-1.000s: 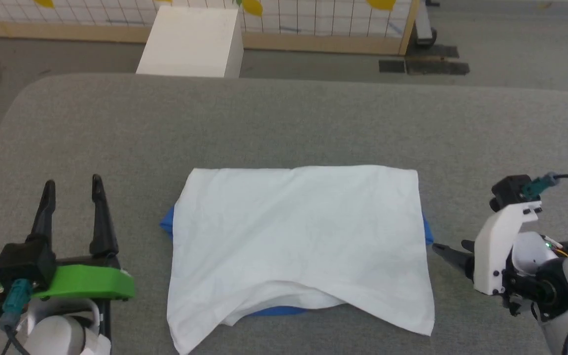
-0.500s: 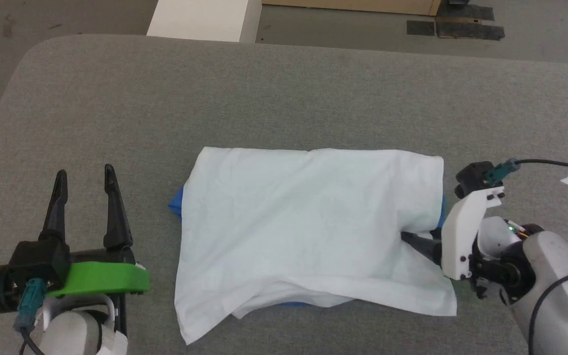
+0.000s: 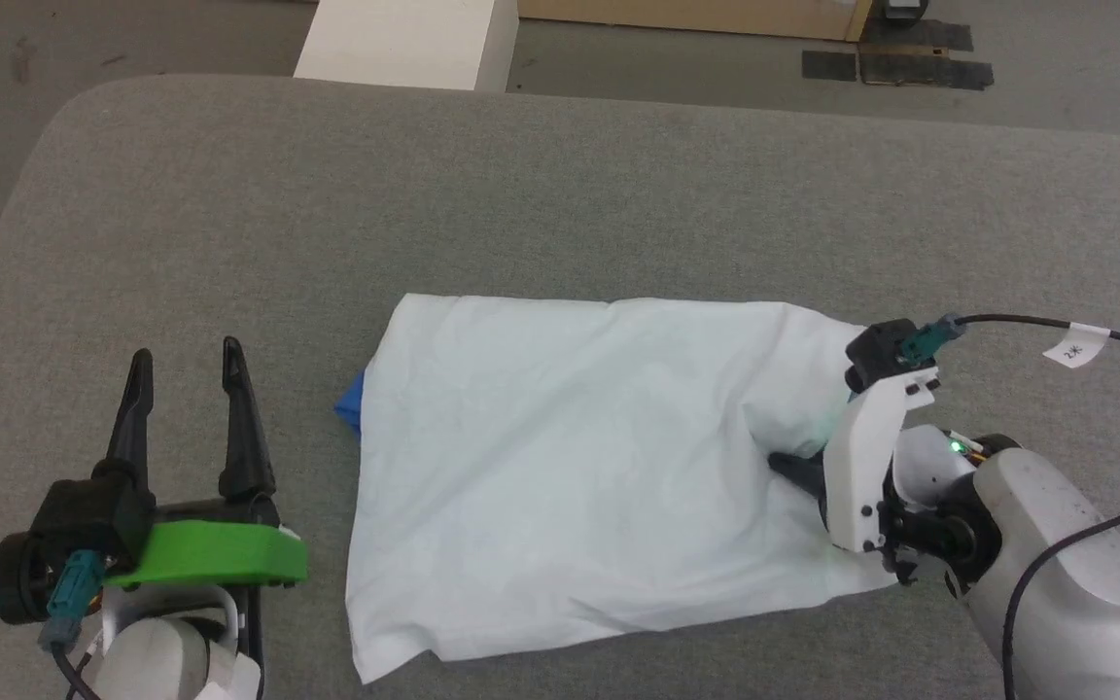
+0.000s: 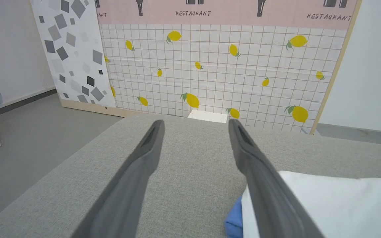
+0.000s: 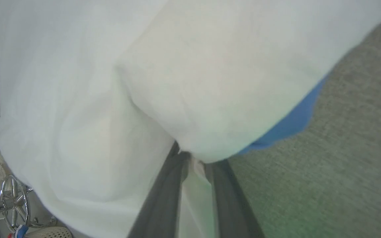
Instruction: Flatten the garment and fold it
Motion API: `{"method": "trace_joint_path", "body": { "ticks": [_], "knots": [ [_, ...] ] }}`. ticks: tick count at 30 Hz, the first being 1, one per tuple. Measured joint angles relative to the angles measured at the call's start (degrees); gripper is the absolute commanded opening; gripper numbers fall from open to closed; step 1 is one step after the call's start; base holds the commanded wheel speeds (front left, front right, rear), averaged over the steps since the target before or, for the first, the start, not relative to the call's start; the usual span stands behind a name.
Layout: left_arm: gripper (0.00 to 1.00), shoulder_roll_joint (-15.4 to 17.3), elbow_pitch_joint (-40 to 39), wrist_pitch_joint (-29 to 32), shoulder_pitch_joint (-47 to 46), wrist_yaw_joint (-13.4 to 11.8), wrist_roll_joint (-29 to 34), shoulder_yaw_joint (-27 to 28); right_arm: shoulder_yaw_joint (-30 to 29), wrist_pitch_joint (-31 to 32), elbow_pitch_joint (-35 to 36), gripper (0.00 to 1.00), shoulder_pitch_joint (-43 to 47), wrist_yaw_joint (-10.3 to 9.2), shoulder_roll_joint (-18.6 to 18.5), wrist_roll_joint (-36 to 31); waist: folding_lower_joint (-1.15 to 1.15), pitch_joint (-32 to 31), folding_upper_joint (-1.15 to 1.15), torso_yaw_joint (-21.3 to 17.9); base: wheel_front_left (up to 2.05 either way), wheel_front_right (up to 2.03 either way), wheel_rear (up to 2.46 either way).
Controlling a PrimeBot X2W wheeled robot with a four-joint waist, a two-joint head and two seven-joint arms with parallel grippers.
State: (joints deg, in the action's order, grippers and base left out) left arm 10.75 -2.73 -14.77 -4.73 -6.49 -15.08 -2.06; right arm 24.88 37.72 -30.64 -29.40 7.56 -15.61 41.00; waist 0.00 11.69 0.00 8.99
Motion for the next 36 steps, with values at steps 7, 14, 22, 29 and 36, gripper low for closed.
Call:
{"method": "trace_joint_path", "body": {
  "ticks": [7,14,22,29,36],
  "knots": [
    [1.00,-0.79,0.37,-0.01,0.63,1.02,0.48,1.35,-0.65,-1.03,-0.78,0.00,0.81,0.01,-2.56,2.50,0.00,-1.67,0.00,-1.25,0.00,0.00,0.00],
    [1.00,-1.60,0.51,-0.01,1.57,1.97,1.58,2.09,-4.81,-0.55,-1.03,0.00,3.87,0.03,-10.05,3.50,0.00,-3.47,0.00,-3.44,0.00,0.00,0.00],
    [1.00,-2.40,0.71,-0.02,1.82,3.02,2.00,2.52,-12.12,1.63,-2.48,0.00,5.55,0.01,-15.55,-0.71,0.00,-4.12,0.00,-4.34,0.00,0.00,0.00],
    [1.00,-2.79,1.03,-0.01,2.72,3.77,2.43,2.89,-9.95,5.38,8.20,0.00,6.21,0.01,-16.82,-5.71,0.00,-5.25,0.00,-4.44,0.00,0.00,0.00],
    [1.00,-3.03,1.60,-0.02,3.27,4.26,2.50,2.92,-7.33,13.94,23.10,0.00,7.47,0.00,-16.33,-5.77,0.00,-6.77,0.00,-4.46,0.00,0.00,0.00]
  ]
}}
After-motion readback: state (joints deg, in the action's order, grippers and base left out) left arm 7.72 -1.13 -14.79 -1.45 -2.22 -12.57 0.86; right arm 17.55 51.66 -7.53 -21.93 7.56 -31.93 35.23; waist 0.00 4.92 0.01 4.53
